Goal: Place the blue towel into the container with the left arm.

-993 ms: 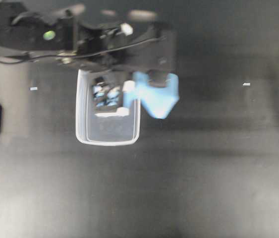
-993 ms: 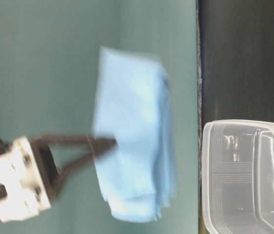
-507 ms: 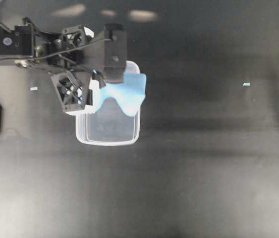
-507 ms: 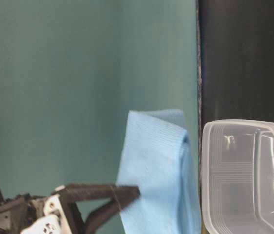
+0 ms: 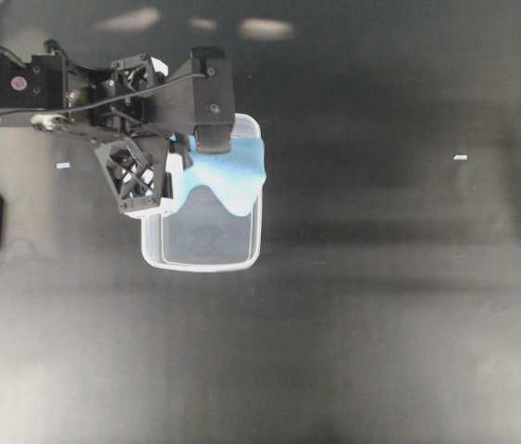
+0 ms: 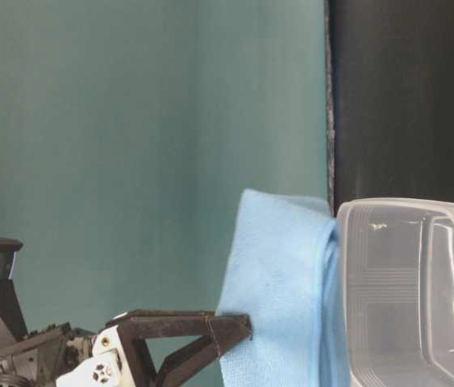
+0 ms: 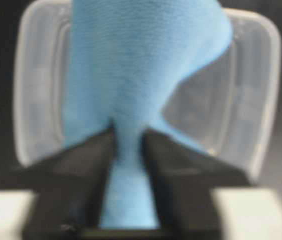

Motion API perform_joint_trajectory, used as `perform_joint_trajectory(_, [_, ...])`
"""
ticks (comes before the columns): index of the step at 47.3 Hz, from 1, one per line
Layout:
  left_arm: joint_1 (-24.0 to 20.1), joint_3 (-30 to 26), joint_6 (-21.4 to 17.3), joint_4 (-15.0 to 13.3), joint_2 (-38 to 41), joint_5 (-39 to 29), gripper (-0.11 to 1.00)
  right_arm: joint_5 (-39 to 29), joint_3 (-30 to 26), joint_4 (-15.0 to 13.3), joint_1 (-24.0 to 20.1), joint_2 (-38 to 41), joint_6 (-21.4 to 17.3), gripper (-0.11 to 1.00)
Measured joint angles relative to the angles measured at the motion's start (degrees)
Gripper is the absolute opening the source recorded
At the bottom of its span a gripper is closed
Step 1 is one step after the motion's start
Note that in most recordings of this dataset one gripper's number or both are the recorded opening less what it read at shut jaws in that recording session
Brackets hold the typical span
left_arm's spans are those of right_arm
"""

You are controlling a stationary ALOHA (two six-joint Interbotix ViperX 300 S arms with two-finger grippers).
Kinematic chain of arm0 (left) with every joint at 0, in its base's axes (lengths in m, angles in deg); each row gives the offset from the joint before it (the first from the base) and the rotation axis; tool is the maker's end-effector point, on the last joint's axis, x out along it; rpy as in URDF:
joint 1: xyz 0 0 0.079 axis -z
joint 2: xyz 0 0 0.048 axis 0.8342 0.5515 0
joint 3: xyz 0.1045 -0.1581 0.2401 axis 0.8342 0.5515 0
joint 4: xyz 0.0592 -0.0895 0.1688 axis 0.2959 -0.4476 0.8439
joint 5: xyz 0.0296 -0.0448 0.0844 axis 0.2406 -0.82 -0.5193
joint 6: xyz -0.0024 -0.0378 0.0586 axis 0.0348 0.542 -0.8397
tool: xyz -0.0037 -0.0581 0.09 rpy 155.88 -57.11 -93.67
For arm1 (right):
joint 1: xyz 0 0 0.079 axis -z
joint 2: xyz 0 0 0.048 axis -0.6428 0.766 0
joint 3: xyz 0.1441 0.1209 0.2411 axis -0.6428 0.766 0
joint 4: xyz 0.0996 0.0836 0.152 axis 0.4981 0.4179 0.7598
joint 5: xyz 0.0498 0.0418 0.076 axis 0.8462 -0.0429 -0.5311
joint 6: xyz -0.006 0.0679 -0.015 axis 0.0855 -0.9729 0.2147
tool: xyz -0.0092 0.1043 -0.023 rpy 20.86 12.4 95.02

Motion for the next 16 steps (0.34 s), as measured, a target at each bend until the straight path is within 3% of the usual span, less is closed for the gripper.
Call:
perform_joint_trajectory(5, [-0.26, 0.0, 0.79, 0.0, 0.0, 0.79, 0.65, 1.41, -0.09, -0.09, -0.09, 0.0, 0.0, 0.76])
perform_joint_trajectory(9, [-0.35, 0.09, 1.23, 0.0, 0.0, 1.05, 0.84, 2.72, -0.09, -0.09, -0.09, 0.0, 0.0, 0.76])
perform_joint_trajectory(12, [-0.35, 0.35, 1.67, 0.0, 0.0, 1.14, 0.9, 3.25, -0.09, 0.0, 0.0, 0.0, 0.0, 0.76])
perform_joint_trajectory(16, [-0.35, 0.44, 2.11, 0.0, -0.7, 1.05, 0.87, 3.34, -0.09, -0.09, -0.09, 0.0, 0.0, 0.76])
